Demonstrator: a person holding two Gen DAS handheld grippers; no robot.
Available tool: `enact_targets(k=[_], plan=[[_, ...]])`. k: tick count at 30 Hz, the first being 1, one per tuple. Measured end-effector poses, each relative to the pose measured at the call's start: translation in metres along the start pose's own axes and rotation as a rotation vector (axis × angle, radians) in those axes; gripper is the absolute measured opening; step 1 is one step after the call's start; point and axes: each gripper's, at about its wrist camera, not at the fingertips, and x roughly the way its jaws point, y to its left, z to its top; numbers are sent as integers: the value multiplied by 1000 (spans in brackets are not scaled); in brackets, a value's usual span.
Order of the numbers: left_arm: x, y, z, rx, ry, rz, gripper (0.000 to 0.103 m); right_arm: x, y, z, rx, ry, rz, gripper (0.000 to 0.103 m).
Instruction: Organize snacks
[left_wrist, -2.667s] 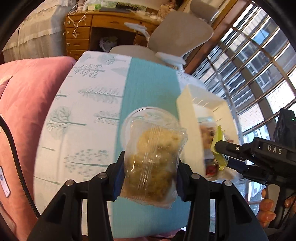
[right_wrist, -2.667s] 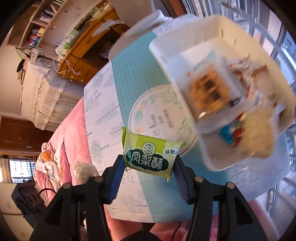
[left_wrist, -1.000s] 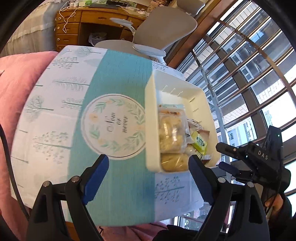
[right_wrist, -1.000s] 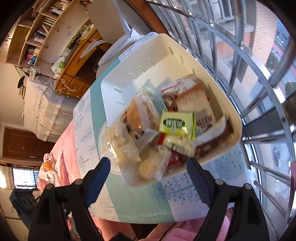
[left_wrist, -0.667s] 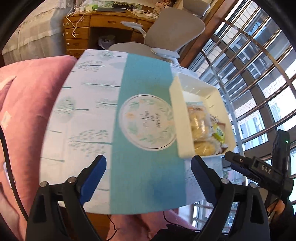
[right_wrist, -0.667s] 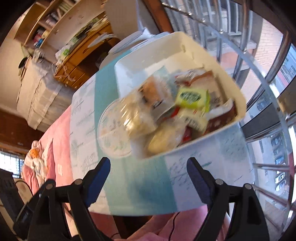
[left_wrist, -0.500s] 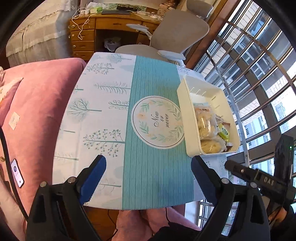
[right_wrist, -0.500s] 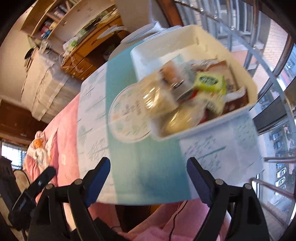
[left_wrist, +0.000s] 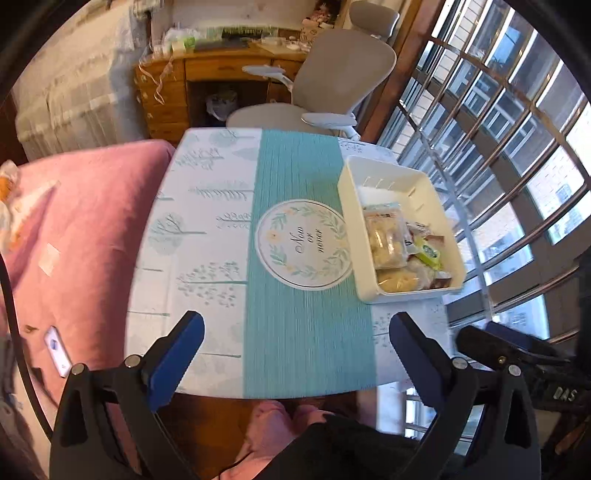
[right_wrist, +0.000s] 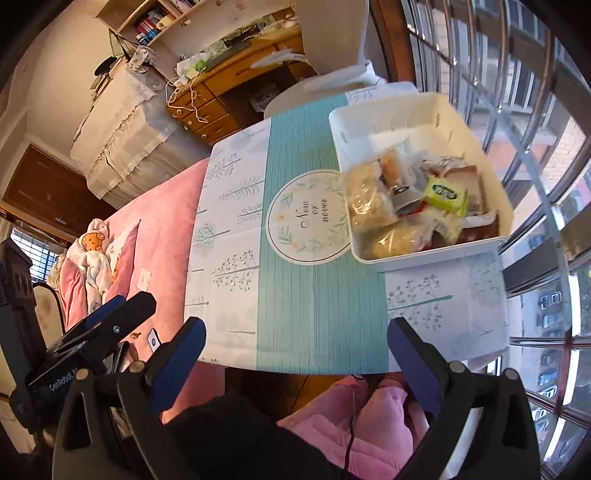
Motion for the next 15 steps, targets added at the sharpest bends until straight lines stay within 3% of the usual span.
enact_targets(k=[5, 15], plan=[[-5, -12, -7, 8, -26, 86, 100, -16, 8, -15, -65, -61, -91, 101], [-12, -24, -3, 19, -99, 174, 103, -28, -1, -16, -75, -143, -129, 103]])
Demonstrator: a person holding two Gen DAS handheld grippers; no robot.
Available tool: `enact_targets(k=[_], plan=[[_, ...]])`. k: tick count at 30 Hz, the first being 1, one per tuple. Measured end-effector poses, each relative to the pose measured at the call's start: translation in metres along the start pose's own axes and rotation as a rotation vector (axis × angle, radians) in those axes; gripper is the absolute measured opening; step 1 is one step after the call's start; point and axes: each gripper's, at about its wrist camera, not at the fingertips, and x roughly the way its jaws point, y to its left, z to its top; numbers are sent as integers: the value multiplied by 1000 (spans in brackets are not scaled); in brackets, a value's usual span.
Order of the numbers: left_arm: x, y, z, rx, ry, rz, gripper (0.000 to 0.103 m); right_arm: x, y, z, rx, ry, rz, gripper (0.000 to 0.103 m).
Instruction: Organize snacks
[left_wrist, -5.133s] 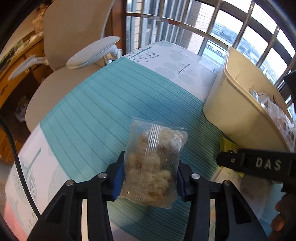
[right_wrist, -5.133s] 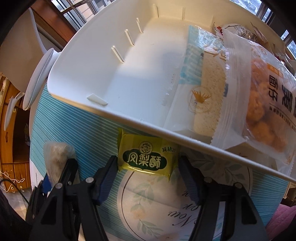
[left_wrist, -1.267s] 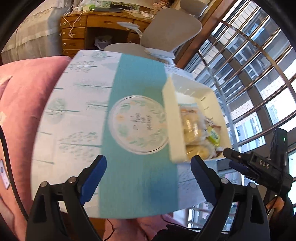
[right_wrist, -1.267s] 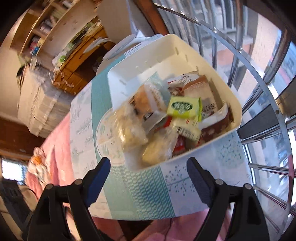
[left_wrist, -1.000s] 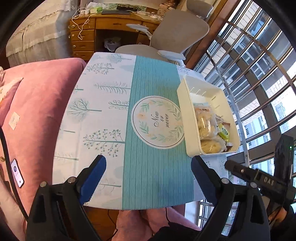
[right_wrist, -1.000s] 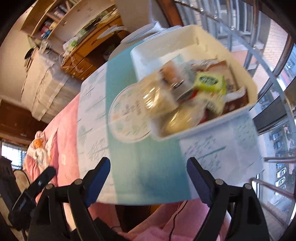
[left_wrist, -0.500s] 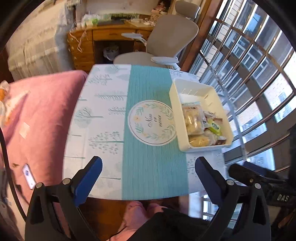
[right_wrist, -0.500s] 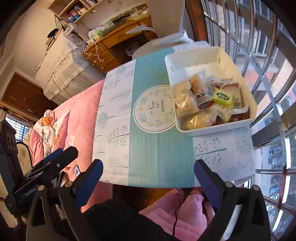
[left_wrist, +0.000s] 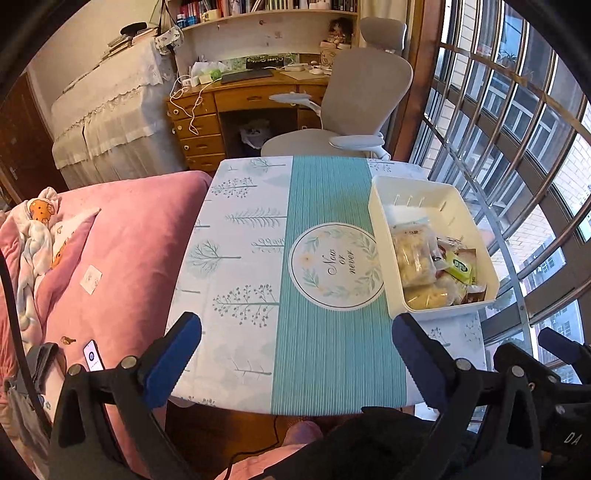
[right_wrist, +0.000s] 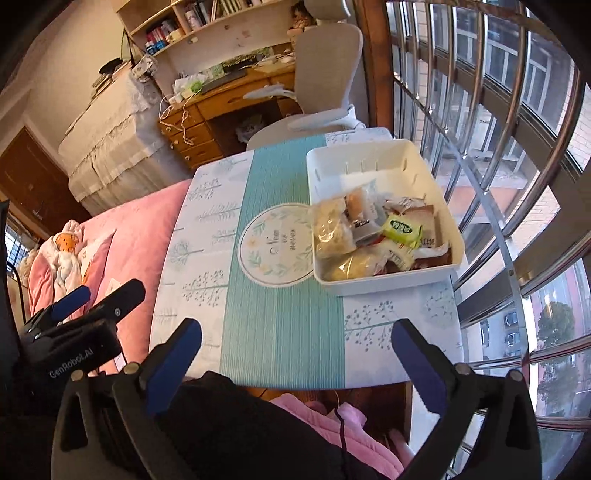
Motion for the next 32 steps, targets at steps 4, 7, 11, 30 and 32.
enact_targets(k=[4, 7, 11, 30, 32], plan=[[0, -3, 3, 7, -9, 7, 103, 2, 0, 3, -8, -3, 10, 103], [1, -7, 5, 16, -8, 9, 103, 2, 0, 5, -18, -3, 15, 103], [2, -10, 5, 22, -8, 5, 103, 3, -5, 5, -1, -2, 22, 103], [3, -15, -1, 33, 15, 24, 103, 12, -11, 2, 15, 60, 37, 103], [3, -14, -2, 33, 17, 25, 103, 13, -12, 1, 16, 65, 37, 103]])
